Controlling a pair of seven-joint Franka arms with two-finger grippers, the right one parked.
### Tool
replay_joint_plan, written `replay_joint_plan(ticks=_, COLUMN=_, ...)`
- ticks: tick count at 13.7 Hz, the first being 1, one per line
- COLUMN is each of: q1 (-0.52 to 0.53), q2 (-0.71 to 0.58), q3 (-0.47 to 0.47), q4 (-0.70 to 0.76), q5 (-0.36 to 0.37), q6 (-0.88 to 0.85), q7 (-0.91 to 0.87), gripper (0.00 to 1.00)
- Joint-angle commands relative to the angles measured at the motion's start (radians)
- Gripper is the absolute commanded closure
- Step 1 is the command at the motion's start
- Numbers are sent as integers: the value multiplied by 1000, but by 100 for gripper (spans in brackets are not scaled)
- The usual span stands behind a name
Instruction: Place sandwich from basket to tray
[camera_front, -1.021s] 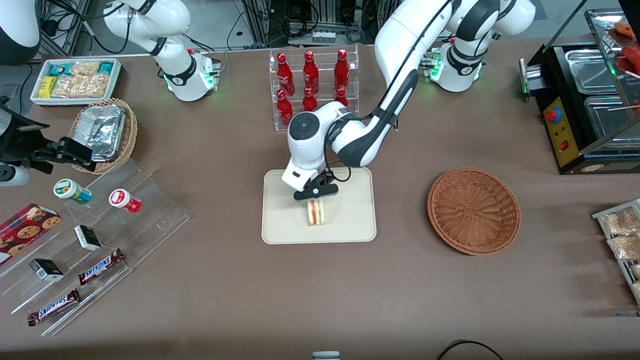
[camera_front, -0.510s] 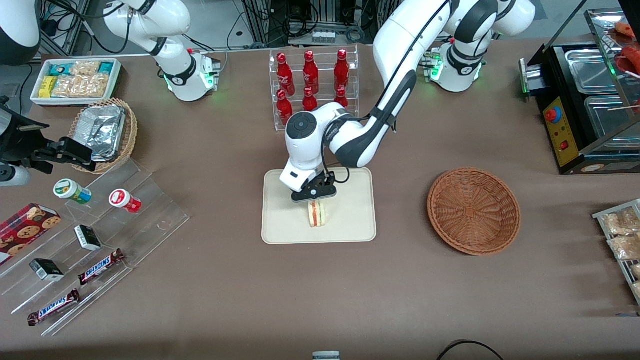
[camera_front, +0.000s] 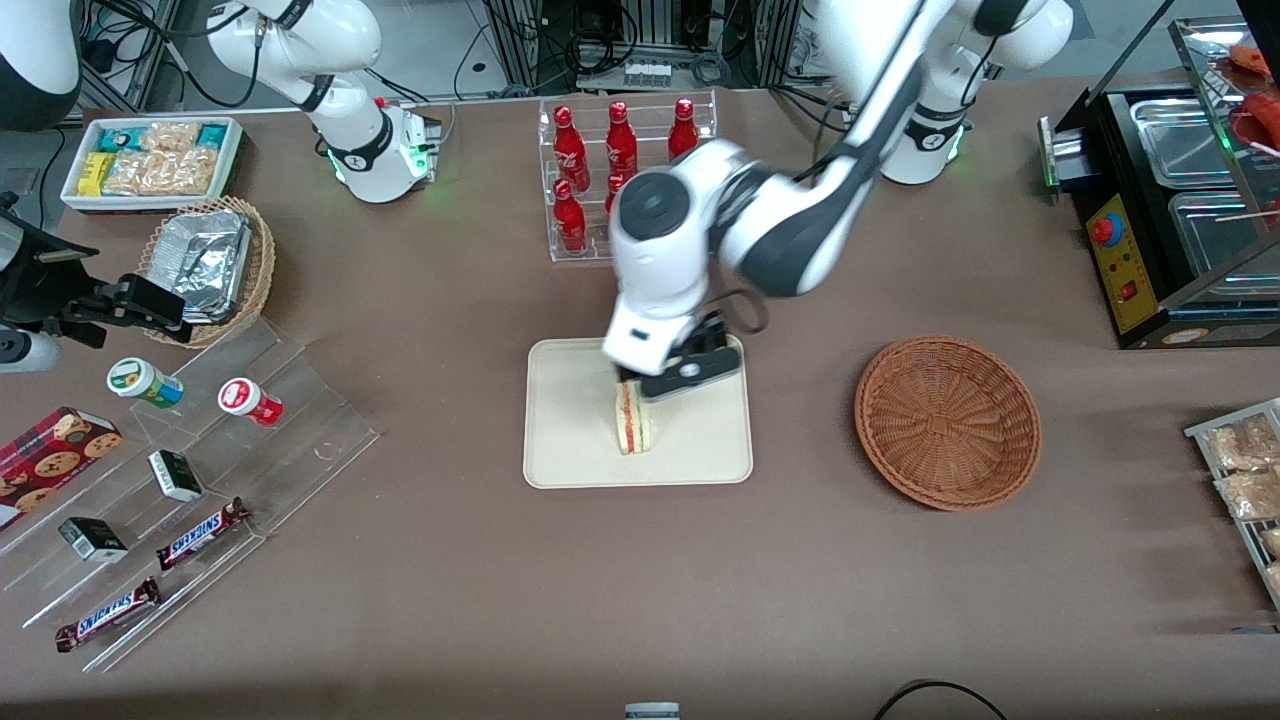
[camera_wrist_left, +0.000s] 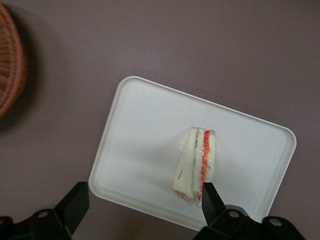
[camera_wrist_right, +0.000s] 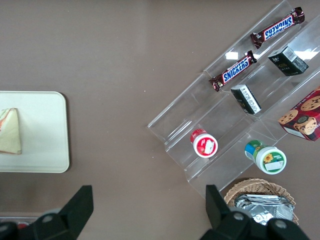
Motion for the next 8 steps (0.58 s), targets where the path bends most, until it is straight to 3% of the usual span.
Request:
replay_joint_plan(ticks=1, q1=93, q2=-179, q3=-7, q4=-117, q5=-52, q6=-97, q7=100, gripper=1)
replay_joint_plan(ticks=4, q1=208, q2=-308, q3=-5, q4=-166, q5=-68, q6=-240, q7=263, gripper=1)
replay_joint_plan(ticks=8, q1=344, q2=-409, q3=-3, q4=-241, q5=-68, q6=-299, q7=476, gripper=1)
